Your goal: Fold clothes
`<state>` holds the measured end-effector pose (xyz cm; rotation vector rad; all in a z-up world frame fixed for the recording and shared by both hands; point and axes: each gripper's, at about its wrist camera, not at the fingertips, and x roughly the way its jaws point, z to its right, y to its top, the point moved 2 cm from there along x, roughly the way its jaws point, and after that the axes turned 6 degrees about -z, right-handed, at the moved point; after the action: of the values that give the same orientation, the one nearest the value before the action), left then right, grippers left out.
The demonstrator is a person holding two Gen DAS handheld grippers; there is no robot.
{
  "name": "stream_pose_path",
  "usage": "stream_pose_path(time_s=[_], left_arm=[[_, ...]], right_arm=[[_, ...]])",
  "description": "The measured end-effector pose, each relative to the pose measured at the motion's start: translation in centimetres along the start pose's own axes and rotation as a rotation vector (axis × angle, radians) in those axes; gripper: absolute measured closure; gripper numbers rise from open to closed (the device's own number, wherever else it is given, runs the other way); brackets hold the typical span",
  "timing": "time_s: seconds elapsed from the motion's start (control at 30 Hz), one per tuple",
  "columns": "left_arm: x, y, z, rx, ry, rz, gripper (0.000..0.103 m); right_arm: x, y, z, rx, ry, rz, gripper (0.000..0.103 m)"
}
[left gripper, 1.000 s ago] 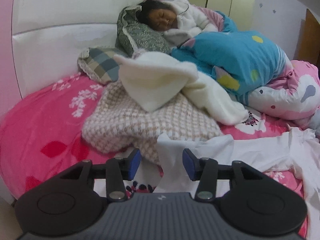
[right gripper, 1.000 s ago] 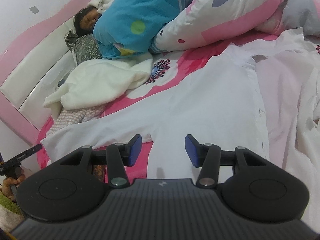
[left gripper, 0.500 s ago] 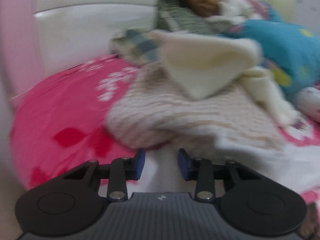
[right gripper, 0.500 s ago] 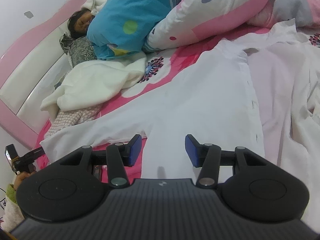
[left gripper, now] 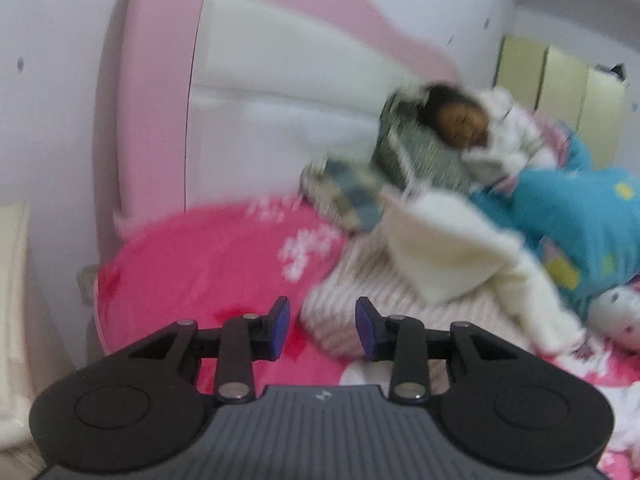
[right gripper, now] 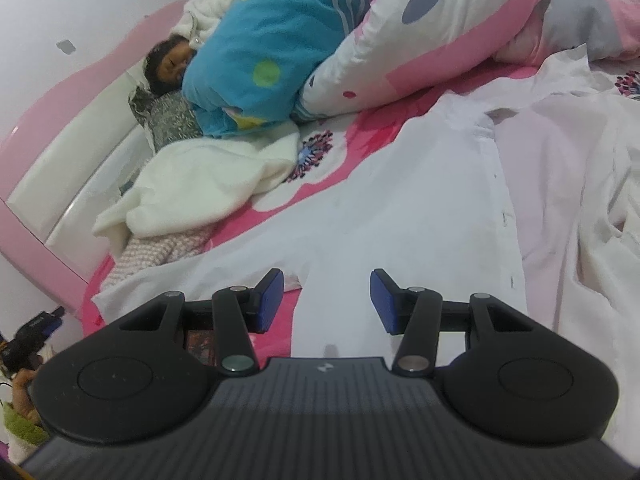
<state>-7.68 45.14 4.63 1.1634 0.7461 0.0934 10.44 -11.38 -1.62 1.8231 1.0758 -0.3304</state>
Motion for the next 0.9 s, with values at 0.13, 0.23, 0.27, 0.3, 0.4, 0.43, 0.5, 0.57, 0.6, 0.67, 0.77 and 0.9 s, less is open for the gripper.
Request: stream_pose_path(time_s=[0.13,0.23,0.27,0.3,0.4,0.43,0.5,0.57,0.6,0.67,0.77,0.9], left_arm=[[-5.4,3.0,2.1,0.022,-0.100,0.101,0.057],[-9.6,4.8,4.0,0.051,-0.164,0.176,0.052],[-11.1,5.3,4.7,0.059,-0.182,0.204,0.052],[-12.2,5.5,5.4,0.073,-0.213,0.212,0.049],[-15.4,6.2,7.7,0.116,-0.314,0.226,0.047],[-16.5,6.4,8.5,0.131,-0.348,0.231,0.047],[-17.8,6.3,10.3,0.159,-0.422,0.201,0.047],[-18.8,6.0,12.3,0.190,-0.489,0.175,0.047],[-19.1,5.7,13.3,0.207,-0.515,0.160,0.046],[-19.3,4.5,15.9,0.253,-0.571,0.120,0.046],[-18.7,1.2,20.2,0.329,-0.654,0.022,0.046],[-16.6,-5.5,26.4,0.430,-0.782,-0.171,0.046]], right_arm=[[-3.4,-0.5,-0.2,-0.032,-0.003,0.068,0.056],[-6.5,-1.1,-0.4,-0.062,-0.010,0.133,0.056],[-7.9,-1.3,-0.4,-0.071,-0.017,0.162,0.056],[-9.2,-1.6,-0.4,-0.080,-0.024,0.190,0.056],[-13.5,-2.4,-0.1,-0.104,-0.053,0.275,0.056],[-15.0,-2.9,0.2,-0.108,-0.067,0.304,0.056],[-18.1,-3.9,0.9,-0.113,-0.095,0.360,0.056],[-20.7,-5.1,1.7,-0.112,-0.126,0.403,0.056],[-21.9,-5.8,2.2,-0.109,-0.144,0.419,0.056],[-24.1,-7.3,3.4,-0.096,-0.182,0.441,0.056],[-26.2,-9.6,5.5,-0.051,-0.221,0.450,0.055],[-27.3,-12.7,8.8,0.059,-0.262,0.437,0.055]])
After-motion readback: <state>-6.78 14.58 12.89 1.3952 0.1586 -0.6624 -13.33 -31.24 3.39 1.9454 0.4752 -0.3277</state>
